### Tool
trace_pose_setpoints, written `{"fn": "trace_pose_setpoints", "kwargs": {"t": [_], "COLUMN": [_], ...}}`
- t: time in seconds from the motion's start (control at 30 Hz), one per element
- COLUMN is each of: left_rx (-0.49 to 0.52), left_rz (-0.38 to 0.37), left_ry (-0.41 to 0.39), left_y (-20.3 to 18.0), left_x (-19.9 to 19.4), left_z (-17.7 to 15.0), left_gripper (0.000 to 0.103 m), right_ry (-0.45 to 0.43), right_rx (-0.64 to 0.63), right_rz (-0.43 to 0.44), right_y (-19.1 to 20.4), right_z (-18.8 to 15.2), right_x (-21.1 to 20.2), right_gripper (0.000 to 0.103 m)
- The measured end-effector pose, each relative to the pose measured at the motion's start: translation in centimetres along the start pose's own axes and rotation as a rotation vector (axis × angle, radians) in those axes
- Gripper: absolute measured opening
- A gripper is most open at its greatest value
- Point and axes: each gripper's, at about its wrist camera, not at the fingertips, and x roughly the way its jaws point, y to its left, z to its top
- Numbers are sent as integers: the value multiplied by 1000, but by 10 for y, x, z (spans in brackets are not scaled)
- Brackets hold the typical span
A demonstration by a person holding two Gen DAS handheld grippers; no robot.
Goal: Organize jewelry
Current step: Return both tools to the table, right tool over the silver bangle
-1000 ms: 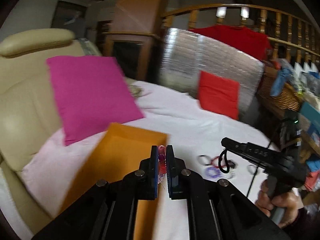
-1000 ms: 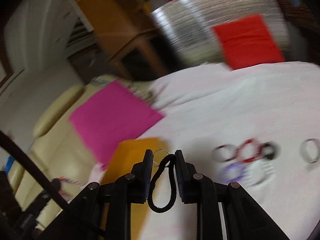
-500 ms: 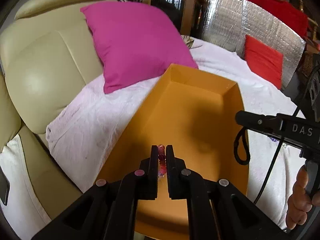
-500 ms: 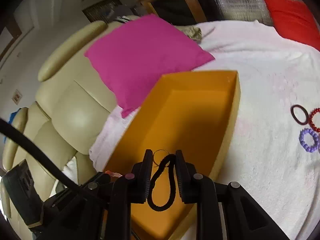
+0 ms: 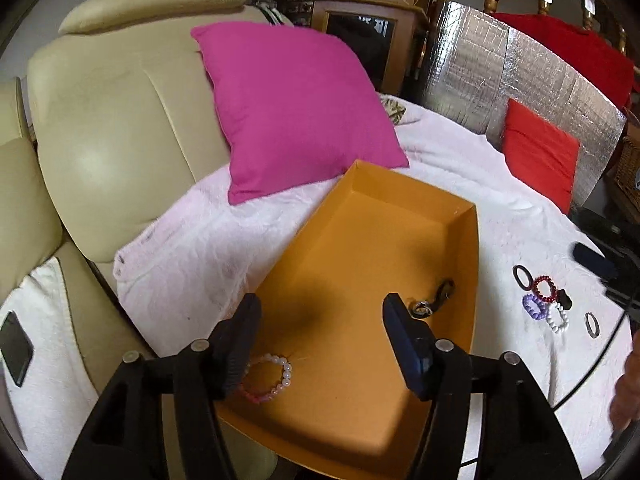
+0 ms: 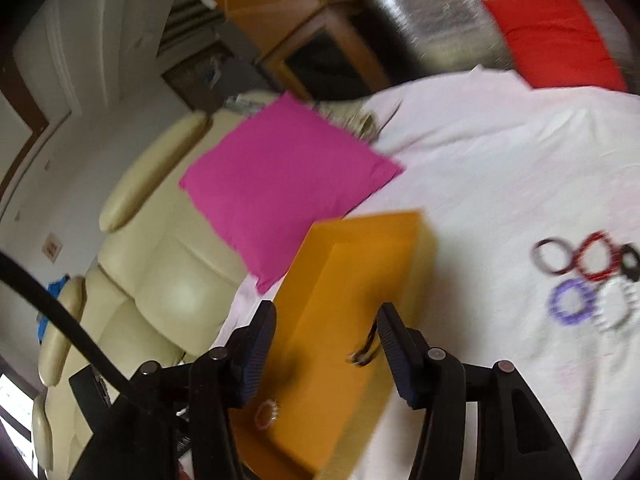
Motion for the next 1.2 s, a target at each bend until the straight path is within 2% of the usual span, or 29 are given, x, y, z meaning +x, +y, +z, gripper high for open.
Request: {"fn": "trace_pose_setpoints", "kwargs": {"t": [0.1,0.3,0.4,0.5,0.7,0.77,0.87,0.97,1.07,1.2], "left_rx": [17,31,64,136,323,378,418,451,497,502], "left_rz": [8,48,39,6,-82,-120,-122,-168,-180,-180], "left_ry": [-13,-66,-90,-102,-97,-80,-26,37,19,18], "left_y": [-5,-22,-50,-95,-206,-243,-284,-316,-338,-342], "left_x": [-10,-28,-35,-38,-13,6,39,64,72,79], "left_z": [5,23,33,36,19,7,-14,-29,-37,-46], "left_gripper": [67,69,73,76,79,79,79,79,79,79], "right_ry": [-78,-234,-290,-328,-297,-282,-253,-220,-209,-209], "right_rx": [38,169,235,310,458,476,509,528,510,515], "right_rz": [-51,-212,-260,-283,-315,-327,-355,-370,-395,-429], "right_y": [-37,-133,-176,-214,-271,-283,-299,-310,-313,-317], "right_z": [7,5,-2,-10,-13,-13,-14,-17,-17,-19], "right_x": [-43,-133,-163,-182,-196,-195,-193,-192,-192,-188], "right_gripper": [57,56,56,56,56,56,56,56,56,56]}}
